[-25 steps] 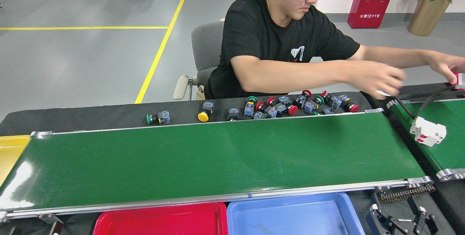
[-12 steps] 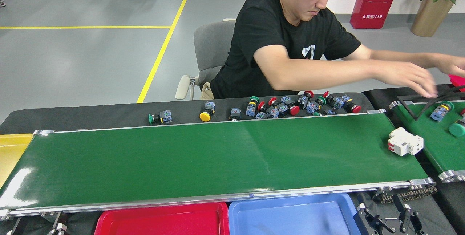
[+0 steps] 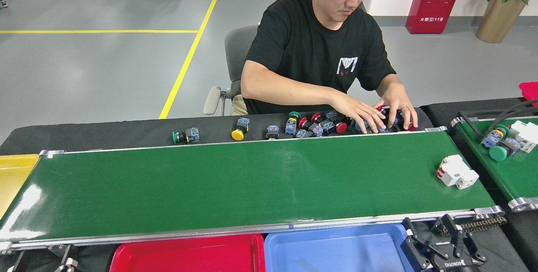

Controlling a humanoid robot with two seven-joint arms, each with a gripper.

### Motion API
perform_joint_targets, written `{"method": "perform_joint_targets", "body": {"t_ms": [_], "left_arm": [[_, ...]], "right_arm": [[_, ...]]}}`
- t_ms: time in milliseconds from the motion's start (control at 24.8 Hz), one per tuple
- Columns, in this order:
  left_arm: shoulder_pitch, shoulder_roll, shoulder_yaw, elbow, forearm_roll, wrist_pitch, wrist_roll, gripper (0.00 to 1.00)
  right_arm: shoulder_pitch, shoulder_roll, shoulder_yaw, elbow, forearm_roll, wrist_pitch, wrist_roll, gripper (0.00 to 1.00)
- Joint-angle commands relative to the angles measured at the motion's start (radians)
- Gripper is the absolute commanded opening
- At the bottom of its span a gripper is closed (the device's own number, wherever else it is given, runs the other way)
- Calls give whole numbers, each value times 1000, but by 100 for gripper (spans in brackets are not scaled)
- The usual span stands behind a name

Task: Pick switch part from conveyor to tray

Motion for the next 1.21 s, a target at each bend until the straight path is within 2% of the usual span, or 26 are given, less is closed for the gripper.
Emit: {"method": "perform_joint_targets", "body": {"t_ms": [0,242,404,1010,1171], "left_arm": [[-4,7,2,-13,-1,-5,1,100],[0,1,0,-10,-1,-7,-8,100],[2,3,0,-10,-1,-7,-6,100],[-13,15,0,5,-3,-7,-8,100],[-20,18,0,8,-3,-7,-8,100]], "right_arm": [[-35,-38,-5,23,-1,42,8,100],[-171,-107,-5,220,-10,47,7,100],[-231,-128,-2,294,-9,47,5,100],[-335,-105,145,394,-9,48,5,100],[-406,-90,190,466,-9,47,2,100]]}}
